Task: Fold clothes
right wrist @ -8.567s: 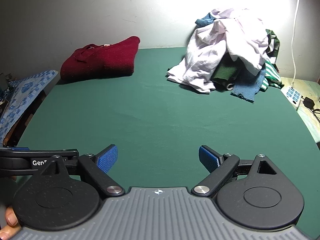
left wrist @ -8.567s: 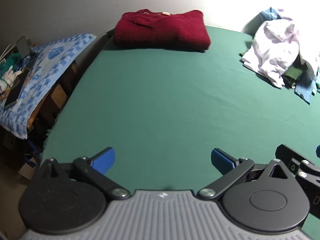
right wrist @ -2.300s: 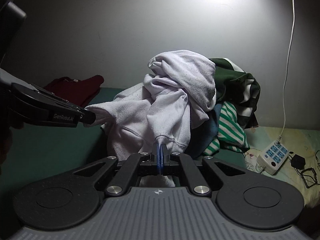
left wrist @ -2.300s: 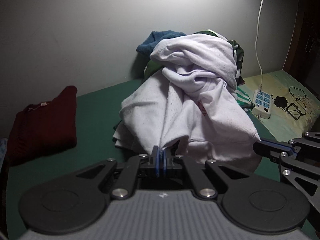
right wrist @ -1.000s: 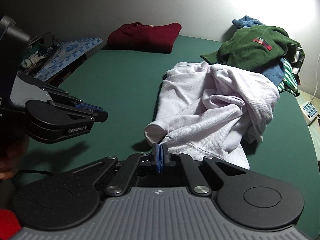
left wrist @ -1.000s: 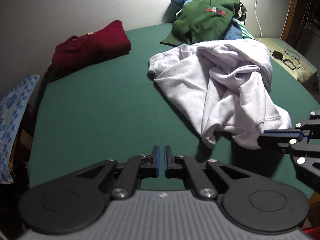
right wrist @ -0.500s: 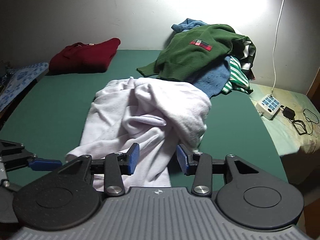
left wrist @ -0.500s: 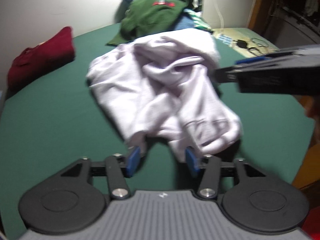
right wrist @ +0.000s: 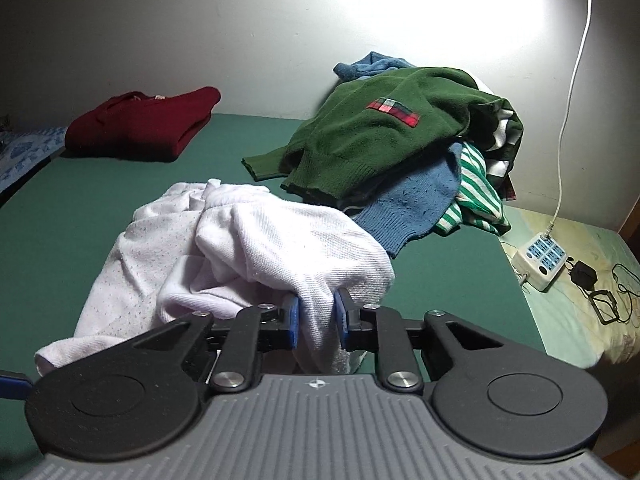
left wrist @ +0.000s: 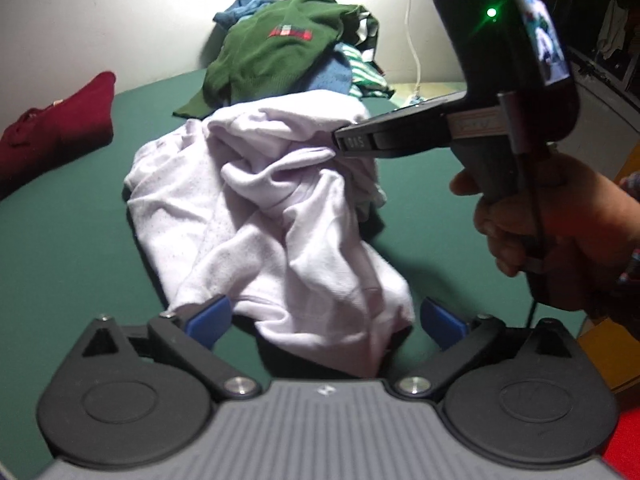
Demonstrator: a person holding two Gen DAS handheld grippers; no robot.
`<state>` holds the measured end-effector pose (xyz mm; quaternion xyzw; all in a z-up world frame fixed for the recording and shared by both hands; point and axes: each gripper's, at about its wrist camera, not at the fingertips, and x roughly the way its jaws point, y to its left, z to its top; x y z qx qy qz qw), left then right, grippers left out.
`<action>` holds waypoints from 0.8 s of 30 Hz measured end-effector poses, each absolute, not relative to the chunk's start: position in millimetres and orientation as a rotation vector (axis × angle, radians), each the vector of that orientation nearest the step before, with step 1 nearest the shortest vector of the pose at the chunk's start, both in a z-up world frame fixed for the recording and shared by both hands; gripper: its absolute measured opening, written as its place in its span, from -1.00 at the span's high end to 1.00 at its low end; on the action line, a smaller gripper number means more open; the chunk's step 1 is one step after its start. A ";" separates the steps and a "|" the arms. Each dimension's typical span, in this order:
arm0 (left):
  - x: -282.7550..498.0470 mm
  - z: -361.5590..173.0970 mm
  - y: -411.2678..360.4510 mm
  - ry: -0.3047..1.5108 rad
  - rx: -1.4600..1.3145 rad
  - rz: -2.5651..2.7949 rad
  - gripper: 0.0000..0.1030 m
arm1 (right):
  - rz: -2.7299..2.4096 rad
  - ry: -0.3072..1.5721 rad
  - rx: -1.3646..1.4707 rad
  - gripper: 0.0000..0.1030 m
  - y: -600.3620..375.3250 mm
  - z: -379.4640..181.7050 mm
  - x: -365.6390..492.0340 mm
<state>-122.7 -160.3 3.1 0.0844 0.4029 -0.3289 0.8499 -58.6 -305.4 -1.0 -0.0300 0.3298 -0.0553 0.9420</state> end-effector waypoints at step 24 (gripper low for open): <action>-76.3 -19.4 -153.3 0.900 0.206 -0.335 0.86 | -0.234 0.665 0.106 0.23 -412.6 12.9 -106.6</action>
